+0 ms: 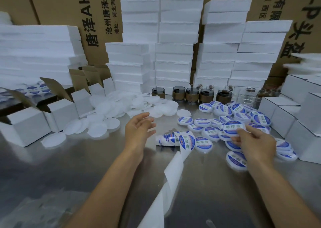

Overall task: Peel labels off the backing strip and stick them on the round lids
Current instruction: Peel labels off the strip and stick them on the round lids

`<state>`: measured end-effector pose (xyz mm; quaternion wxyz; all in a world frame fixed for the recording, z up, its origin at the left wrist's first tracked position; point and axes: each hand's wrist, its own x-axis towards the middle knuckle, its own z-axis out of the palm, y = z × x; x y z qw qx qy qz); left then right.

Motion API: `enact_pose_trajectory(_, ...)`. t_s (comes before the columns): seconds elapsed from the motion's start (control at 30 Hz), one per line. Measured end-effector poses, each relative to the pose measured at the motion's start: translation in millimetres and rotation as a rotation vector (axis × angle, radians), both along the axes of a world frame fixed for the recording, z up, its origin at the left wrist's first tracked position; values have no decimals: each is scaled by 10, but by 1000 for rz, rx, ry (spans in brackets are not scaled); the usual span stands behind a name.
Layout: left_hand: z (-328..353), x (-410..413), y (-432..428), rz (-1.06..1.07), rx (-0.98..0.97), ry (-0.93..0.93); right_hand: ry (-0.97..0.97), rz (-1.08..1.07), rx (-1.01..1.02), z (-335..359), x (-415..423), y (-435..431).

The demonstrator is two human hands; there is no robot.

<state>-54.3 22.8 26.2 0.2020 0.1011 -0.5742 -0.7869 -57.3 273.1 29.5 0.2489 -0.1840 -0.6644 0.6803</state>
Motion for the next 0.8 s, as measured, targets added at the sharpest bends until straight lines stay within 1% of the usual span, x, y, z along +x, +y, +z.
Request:
enact_pose_trajectory(0.07, -29, -40, -111, 105, -69, -58, -4, -10, -27, 0, -2, -9)
enact_pose_trajectory(0.1, -52, -56, -183, 160, -158, -82, -6, -16, -49, 6, -7, -9)
enact_pose_trajectory(0.17, -98, -55, -356, 280, -415, -122, -20, -21, -74, 13, -18, -11)
enact_pose_trajectory(0.23, -135, -12, -565, 376, -616, -167, -42, -14, -60, 9, -21, -20)
enact_pose_trajectory(0.33, -192, 39, -870, 423, -845, -254, -13, -62, 42, -18, -32, -40)
enact_pose_trajectory(0.43, -237, 51, -1070, 381, -1018, -387, 31, -99, 160, -7, -6, -97)
enact_pose_trajectory(0.53, -261, 50, -1154, 330, -1086, -463, 53, -88, 202, 7, 16, -142)
enact_pose_trajectory(0.63, -251, 33, -1182, 317, -1115, -480, 75, -82, 210, 8, 24, -150)
enact_pose_trajectory(0.8, -191, 47, -1145, 299, -1109, -488, 103, -83, 197, 9, 17, -147)
